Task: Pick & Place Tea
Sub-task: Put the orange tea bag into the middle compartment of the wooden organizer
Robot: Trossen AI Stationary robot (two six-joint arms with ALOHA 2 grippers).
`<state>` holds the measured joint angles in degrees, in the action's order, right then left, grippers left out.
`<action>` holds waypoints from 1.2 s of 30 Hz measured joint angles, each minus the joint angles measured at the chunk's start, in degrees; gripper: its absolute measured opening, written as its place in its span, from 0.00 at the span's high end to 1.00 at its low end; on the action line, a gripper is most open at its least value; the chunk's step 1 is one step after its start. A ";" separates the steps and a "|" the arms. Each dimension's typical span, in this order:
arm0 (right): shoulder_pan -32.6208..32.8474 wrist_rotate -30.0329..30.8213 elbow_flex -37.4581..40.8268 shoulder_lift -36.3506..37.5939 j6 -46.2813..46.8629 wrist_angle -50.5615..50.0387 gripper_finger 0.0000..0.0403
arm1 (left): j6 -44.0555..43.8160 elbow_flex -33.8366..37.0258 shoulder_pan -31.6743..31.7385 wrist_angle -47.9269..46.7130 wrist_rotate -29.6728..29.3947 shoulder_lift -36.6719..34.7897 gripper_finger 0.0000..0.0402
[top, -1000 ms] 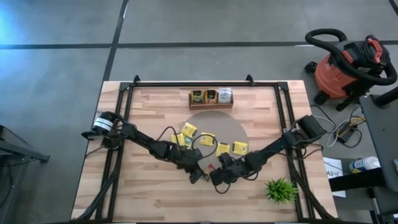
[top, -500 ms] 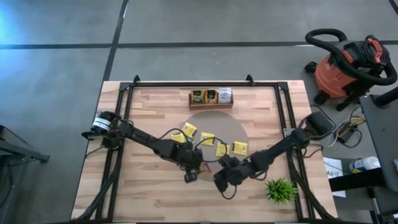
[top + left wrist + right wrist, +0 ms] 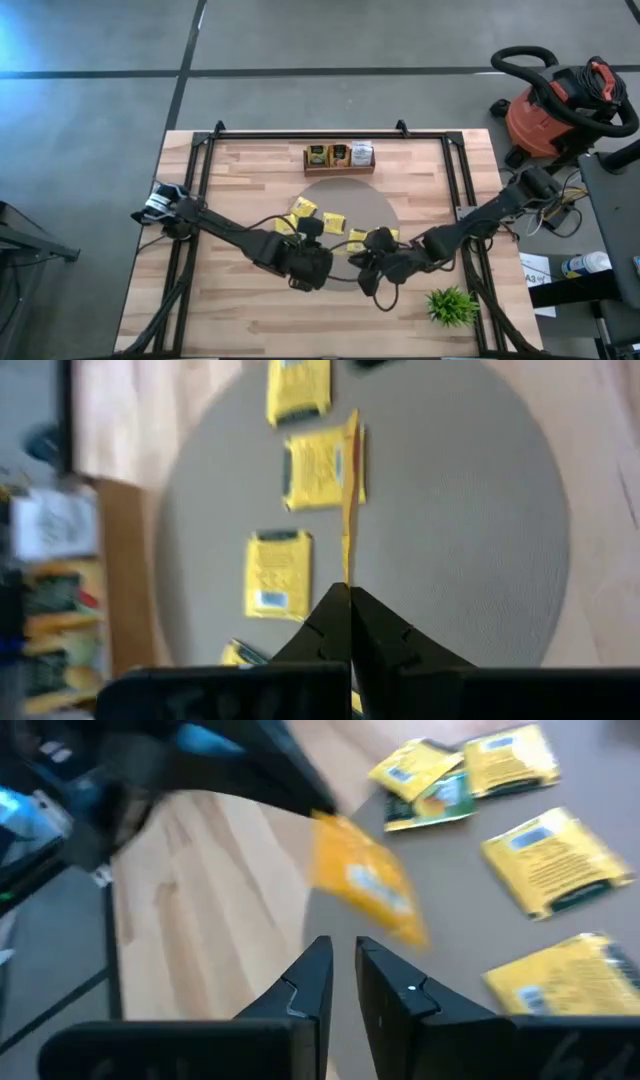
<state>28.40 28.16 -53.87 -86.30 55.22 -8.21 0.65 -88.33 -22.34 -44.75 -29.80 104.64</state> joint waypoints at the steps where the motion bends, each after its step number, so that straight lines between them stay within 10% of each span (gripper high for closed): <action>1: 0.02 0.64 0.00 0.43 -0.20 -1.06 0.88 | 0.90 -0.85 -0.29 -0.15 -0.90 -0.02 1.00; 15: 0.02 1.75 -5.87 0.96 -20.72 -10.10 0.87 | 1.76 -4.25 -0.64 -3.50 -0.81 -0.06 1.00; 36: -0.60 0.41 -7.85 0.96 -24.39 -9.55 0.50 | 0.74 -4.20 -0.22 5.10 2.20 -0.02 1.00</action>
<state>27.80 28.57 -61.71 -85.34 30.83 -17.76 1.39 -92.53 -22.57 -39.65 -27.59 104.62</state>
